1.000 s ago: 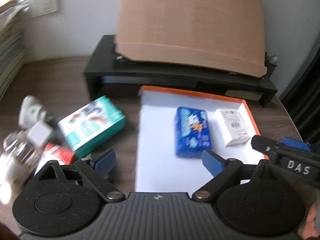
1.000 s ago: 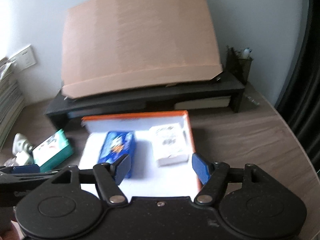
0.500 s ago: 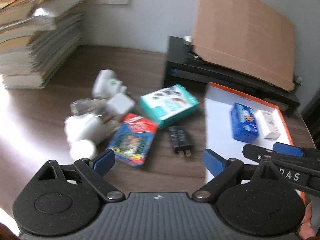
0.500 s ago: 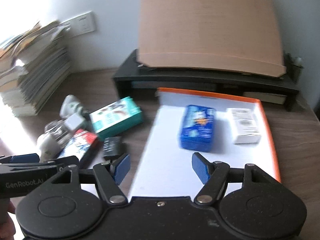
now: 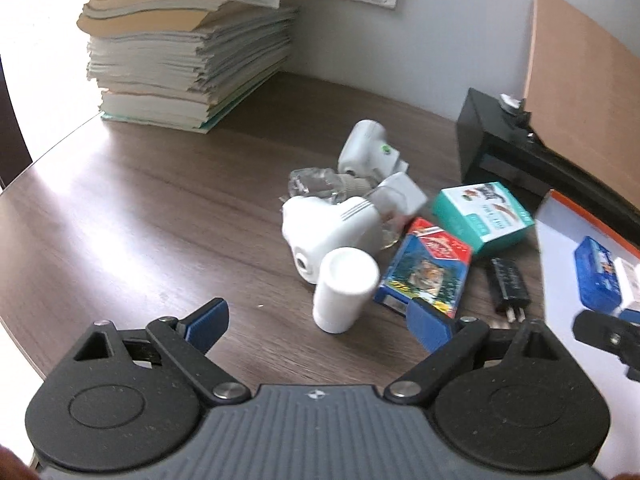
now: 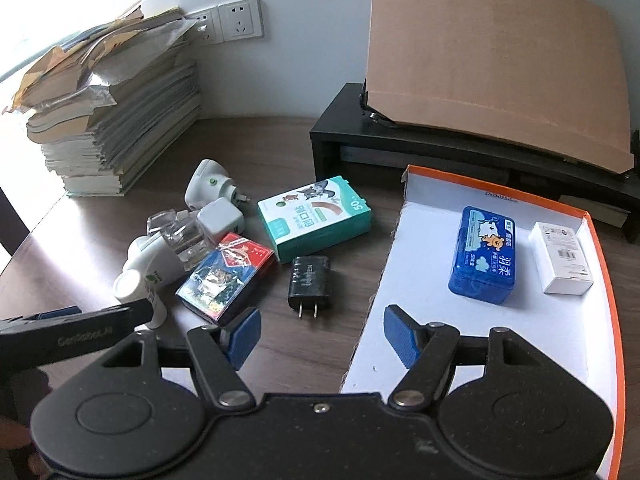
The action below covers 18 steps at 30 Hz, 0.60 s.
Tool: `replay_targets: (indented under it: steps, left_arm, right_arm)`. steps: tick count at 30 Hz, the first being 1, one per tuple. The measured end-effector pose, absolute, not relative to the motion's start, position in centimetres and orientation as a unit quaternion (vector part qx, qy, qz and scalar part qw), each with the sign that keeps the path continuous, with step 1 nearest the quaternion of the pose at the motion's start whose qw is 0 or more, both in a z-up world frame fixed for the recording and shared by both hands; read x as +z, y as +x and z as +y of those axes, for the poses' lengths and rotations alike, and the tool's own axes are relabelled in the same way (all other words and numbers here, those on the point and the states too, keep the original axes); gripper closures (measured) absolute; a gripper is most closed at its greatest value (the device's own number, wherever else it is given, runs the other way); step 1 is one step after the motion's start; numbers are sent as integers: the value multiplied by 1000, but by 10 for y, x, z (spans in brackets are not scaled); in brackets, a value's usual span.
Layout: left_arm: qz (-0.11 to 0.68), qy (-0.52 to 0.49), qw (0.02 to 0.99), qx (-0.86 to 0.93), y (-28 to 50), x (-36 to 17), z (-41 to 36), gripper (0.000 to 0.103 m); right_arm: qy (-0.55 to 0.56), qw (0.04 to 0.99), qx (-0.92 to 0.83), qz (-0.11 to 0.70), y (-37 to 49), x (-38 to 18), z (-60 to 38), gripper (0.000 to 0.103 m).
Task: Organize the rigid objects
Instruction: 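Move both tools back to the items on the desk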
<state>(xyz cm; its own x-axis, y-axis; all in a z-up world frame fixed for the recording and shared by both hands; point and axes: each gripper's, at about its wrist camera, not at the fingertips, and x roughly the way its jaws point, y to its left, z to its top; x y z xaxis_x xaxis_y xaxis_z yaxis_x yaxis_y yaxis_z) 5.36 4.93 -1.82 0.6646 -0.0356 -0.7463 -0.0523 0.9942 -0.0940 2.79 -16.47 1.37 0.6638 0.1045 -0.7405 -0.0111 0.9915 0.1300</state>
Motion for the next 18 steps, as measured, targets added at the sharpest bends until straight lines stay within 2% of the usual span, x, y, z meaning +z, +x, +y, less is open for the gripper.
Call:
replay_targets:
  steps: [6,12,18]
  left_arm:
    - [417,-52,908,10,63,-28,49,5]
    - [425,-45,904,11,71,-34,45,11]
    - [432,-47,901,6,76,-38,45,27]
  right_arm:
    - [56,907,30,416,29,8,-168,22]
    - [60,902,23,427,30,2,-172,22]
    - [56,901,26,430,31,1,-169,22]
